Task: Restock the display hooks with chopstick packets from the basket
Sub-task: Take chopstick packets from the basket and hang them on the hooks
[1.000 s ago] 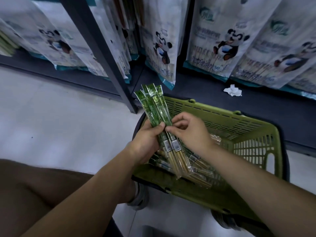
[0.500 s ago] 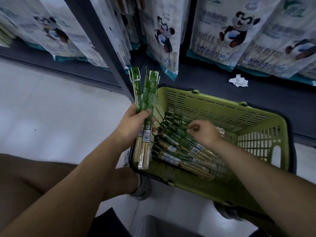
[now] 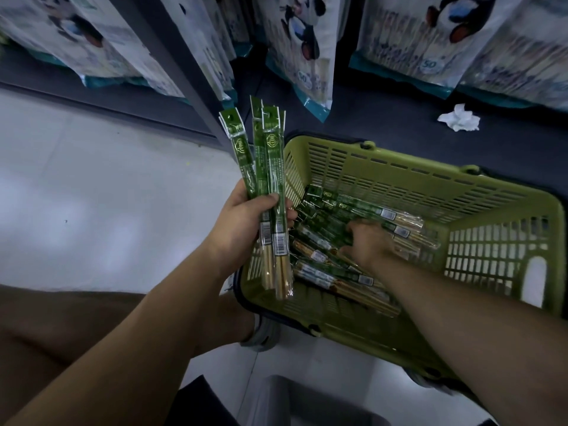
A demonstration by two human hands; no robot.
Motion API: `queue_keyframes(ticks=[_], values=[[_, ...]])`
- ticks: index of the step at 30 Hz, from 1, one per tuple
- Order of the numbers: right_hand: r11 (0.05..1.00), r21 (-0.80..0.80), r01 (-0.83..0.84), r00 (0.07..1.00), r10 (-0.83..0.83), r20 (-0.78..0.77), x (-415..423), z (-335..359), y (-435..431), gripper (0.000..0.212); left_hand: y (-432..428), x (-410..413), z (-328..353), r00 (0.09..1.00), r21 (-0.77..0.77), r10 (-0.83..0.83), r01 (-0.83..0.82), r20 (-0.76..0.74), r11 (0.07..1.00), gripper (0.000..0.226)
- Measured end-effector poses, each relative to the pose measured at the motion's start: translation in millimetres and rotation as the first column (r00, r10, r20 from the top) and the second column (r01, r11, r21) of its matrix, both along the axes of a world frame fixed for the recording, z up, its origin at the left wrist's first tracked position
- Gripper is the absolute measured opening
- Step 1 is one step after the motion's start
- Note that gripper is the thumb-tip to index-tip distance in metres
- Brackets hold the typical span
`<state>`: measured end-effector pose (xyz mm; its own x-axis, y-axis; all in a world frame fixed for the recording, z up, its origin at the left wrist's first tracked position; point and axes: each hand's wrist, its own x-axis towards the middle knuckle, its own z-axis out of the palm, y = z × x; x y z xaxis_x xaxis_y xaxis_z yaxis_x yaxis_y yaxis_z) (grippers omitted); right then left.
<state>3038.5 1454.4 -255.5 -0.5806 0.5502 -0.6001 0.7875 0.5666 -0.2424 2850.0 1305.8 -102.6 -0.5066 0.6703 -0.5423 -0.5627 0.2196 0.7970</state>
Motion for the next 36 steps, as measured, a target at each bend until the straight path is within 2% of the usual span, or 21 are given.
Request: queue_keyframes(ticks=[5, 9, 19, 22, 25, 28, 30, 34, 36], values=[[1.0, -0.015, 0.001, 1.0, -0.002, -0.026, 3, -3, -3, 0.042, 1, -3, -3, 1.0, -0.003, 0.02, -0.02, 0.009, 1.0, 0.02], [0.999, -0.02, 0.031, 0.999, -0.032, -0.035, 4, -2, -4, 0.042, 2, 0, -2, 1.0, -0.006, 0.018, -0.018, 0.001, 1.0, 0.022], [0.998, -0.056, -0.006, 0.998, 0.009, 0.064, 3, 0, 2, 0.038, 0, 0, -2, 0.999, -0.035, 0.007, -0.008, -0.033, 0.999, 0.019], [0.995, -0.095, 0.026, 0.999, -0.024, 0.022, 5, 7, 9, 0.03, 1, 0, -2, 0.999, -0.067, 0.006, -0.01, -0.051, 0.998, 0.018], [0.985, -0.125, 0.115, 0.991, -0.123, -0.061, 7, 26, 22, 0.016, 2, 2, 0, 0.999, -0.112, 0.018, -0.023, -0.046, 0.993, 0.016], [0.955, -0.208, 0.21, 0.953, -0.248, -0.176, 7, 56, 34, 0.02, 3, 3, 1, 0.999, -0.14, -0.001, -0.006, -0.046, 0.99, 0.015], [0.92, -0.324, 0.222, 0.921, -0.307, -0.241, 2, 82, 37, 0.019, 4, 6, 3, 1.0, -0.145, -0.01, 0.006, -0.026, 0.989, 0.022], [0.876, -0.457, 0.152, 0.889, -0.324, -0.325, -18, 140, 32, 0.026, 12, 18, 12, 0.999, -0.183, -0.047, 0.05, 0.017, 0.982, 0.061], [0.849, -0.51, 0.138, 0.849, -0.367, -0.381, -27, 165, 26, 0.026, 18, 27, 17, 0.997, -0.179, -0.065, 0.069, 0.028, 0.981, 0.071]])
